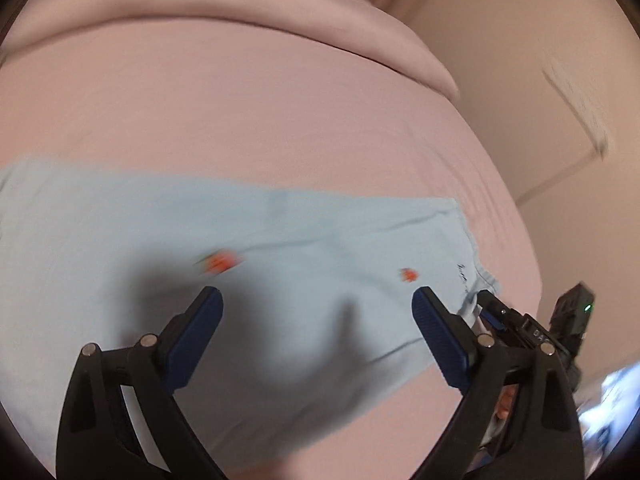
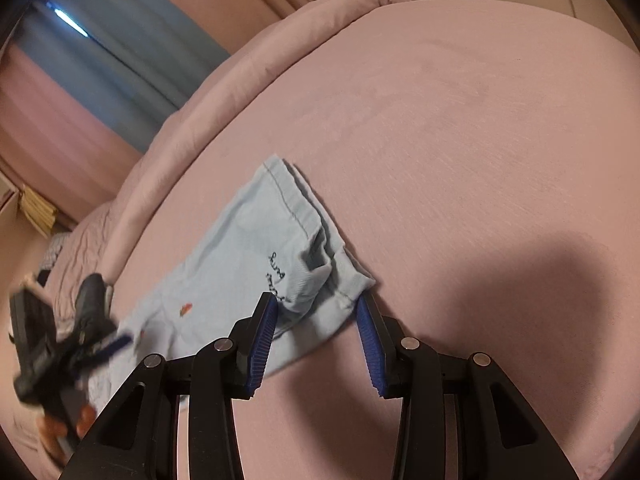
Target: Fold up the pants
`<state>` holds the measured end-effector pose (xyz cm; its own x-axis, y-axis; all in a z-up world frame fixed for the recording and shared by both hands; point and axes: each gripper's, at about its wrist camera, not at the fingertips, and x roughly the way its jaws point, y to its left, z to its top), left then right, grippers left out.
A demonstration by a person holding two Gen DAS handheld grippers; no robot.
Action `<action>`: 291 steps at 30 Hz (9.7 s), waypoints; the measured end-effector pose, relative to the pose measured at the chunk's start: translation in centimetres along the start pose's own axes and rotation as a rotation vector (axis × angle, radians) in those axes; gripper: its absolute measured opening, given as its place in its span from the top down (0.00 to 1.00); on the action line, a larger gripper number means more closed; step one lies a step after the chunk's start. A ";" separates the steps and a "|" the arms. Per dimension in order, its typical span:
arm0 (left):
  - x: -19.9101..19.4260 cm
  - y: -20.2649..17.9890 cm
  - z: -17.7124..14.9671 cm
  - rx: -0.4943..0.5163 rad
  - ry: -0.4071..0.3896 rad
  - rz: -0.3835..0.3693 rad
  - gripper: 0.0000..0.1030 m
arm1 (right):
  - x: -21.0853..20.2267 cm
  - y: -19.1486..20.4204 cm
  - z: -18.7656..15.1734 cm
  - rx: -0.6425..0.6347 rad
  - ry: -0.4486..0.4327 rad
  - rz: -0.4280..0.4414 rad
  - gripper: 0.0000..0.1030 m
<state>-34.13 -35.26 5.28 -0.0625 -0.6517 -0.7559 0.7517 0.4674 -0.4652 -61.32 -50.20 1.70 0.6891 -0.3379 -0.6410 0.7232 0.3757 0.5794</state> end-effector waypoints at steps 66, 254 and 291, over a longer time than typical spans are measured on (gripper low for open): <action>-1.4 9.0 1.0 -0.410 0.030 -0.561 0.46 | 4.0 27.1 -14.5 -0.929 0.018 0.025 0.90; -17.5 18.8 -9.1 -0.244 -0.169 0.052 0.44 | 1.4 18.8 -10.8 -0.689 0.177 0.002 0.62; -22.5 25.9 -8.7 -0.600 -0.515 0.093 0.80 | 10.3 37.6 -17.7 -0.891 0.387 0.243 0.80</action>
<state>-18.99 -3.32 6.21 0.4044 -0.7200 -0.5640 0.2484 0.6799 -0.6900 -27.82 -24.25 7.98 0.6375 0.0785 -0.7665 0.1577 0.9604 0.2295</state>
